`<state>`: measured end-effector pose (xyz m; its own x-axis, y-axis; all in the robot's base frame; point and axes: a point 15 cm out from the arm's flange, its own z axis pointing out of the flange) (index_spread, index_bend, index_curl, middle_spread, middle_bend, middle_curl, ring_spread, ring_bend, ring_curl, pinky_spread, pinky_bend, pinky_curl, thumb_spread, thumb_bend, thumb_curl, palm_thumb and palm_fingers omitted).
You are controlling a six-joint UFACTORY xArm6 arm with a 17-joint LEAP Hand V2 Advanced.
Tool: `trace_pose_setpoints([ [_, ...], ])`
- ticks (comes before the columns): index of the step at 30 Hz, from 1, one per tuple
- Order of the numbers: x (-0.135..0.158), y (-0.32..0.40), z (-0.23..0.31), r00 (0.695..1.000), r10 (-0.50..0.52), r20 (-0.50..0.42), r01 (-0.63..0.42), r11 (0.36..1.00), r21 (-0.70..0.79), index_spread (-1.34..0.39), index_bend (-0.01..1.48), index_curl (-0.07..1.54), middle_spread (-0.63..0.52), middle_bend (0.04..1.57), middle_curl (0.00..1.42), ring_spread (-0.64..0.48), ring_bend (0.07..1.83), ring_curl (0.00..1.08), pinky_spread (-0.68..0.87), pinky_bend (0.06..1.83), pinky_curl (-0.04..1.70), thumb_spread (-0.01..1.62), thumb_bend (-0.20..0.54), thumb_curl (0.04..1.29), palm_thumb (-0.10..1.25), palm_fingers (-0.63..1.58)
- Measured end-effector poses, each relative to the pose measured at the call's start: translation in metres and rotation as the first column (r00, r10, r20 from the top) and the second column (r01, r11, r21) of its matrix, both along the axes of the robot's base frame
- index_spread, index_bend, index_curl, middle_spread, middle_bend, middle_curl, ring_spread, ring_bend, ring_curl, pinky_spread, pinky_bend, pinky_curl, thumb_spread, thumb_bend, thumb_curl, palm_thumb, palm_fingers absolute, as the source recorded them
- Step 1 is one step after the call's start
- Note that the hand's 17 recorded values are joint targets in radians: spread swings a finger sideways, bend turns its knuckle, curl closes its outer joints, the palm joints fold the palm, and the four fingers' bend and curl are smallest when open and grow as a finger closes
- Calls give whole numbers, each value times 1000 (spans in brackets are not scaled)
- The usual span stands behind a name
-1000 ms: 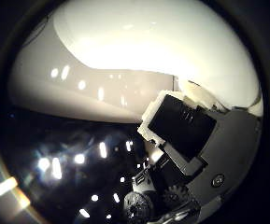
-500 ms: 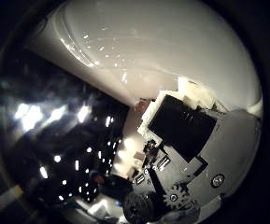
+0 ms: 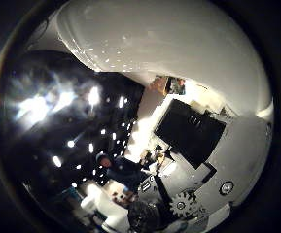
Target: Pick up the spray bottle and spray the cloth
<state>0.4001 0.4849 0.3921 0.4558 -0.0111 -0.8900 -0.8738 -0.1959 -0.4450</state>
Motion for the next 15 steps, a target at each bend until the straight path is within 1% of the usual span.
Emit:
trace_pose_setpoints([
  [5,-41,36,-16,992,123,-1,-123,992,19,-305,1099,680,-191,1315,665,-217,1420,540,-352,1250,602,713,-17,1069,912,1243],
  [8,-53,47,-25,989,145,10,-145,989,12,-305,1099,680,-191,1315,665,-217,1421,540,-352,1249,602,709,-14,1069,918,1244],
  [10,-48,48,-28,992,124,20,-124,992,1,-305,1098,680,-191,1315,665,-216,1421,540,-352,1249,602,708,-16,1066,921,1244],
  [11,-42,48,-31,995,98,30,-97,995,-15,-305,1098,680,-191,1315,665,-216,1421,540,-352,1249,602,710,-16,1065,924,1244],
  [15,-7,42,-45,996,-38,79,45,995,-86,-305,1098,680,-191,1315,664,-216,1421,539,-352,1249,602,712,-17,1060,925,1244],
])
